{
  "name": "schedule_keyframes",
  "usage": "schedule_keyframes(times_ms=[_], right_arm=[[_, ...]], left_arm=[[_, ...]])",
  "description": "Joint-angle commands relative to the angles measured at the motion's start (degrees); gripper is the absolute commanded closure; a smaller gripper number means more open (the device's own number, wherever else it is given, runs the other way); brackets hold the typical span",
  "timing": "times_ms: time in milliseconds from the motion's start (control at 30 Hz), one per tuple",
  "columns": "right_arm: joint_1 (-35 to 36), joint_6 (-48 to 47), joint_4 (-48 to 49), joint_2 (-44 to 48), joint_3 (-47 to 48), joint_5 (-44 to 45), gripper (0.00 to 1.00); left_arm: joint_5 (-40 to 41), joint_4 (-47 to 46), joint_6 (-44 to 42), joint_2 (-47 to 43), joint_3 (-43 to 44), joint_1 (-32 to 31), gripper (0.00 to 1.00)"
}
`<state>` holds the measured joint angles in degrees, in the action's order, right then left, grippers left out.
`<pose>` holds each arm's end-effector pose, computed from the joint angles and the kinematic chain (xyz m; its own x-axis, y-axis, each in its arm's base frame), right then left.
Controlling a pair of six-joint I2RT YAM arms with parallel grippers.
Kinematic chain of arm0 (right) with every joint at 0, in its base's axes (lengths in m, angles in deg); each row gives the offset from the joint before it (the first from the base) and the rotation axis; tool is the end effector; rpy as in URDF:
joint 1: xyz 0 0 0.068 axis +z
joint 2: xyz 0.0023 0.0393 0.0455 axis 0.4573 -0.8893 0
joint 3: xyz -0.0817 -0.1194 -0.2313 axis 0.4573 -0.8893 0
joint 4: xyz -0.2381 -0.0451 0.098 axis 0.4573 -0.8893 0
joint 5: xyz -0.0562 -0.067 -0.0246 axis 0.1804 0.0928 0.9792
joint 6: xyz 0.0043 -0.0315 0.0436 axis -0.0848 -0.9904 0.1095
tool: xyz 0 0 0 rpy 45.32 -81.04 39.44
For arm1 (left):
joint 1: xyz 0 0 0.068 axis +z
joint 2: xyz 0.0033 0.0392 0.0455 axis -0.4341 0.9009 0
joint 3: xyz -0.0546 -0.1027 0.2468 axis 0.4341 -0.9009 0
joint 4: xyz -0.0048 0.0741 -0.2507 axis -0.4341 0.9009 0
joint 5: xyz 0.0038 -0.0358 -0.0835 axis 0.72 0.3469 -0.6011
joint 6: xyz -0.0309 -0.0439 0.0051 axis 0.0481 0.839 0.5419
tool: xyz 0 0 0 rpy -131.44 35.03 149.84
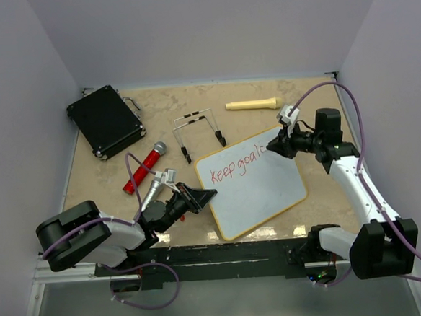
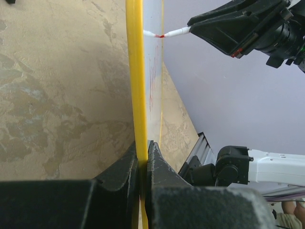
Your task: Write a sentence on the whiteboard
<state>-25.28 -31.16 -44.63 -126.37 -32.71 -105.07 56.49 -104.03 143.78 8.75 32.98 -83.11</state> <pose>0.2400 0.0344 0.2877 -0.2227 -0.3200 -0.9209 -0.8227 0.5685 0.0014 0.1138 -0.1673 0.1570 -0.6039 -0.5573 -0.5699 0.4373 0.3660 -0.8214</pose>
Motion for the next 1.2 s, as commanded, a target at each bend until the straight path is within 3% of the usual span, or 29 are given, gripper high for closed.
schedule_keyframes(times_ms=[0, 300, 733, 933, 1167], right_arm=[[0.35, 0.93, 0.27, 1.64, 0.72, 5.87, 1.0], [0.35, -0.9, -2.0, 1.21, 0.71, 5.63, 1.0], [1.67, -5.83, -7.19, -0.38, 3.43, -1.23, 1.0], [1.15, -3.63, -5.96, 5.68, 6.25, -6.68, 1.0], [-1.23, -2.93, -4.12, 10.08, 4.06, -4.05, 1.0]], left_arm=[[-1.46, -3.02, -6.97, 0.01, 0.59, -0.1, 1.0], [-1.37, -2.93, -6.97, -0.26, 0.58, -0.1, 1.0], [-1.46, -2.84, -6.97, 0.27, 0.85, -0.1, 1.0], [-0.93, -3.11, -6.71, 0.36, -0.11, -0.18, 1.0], [-1.02, -3.28, -7.06, 0.27, -0.21, -0.09, 1.0]])
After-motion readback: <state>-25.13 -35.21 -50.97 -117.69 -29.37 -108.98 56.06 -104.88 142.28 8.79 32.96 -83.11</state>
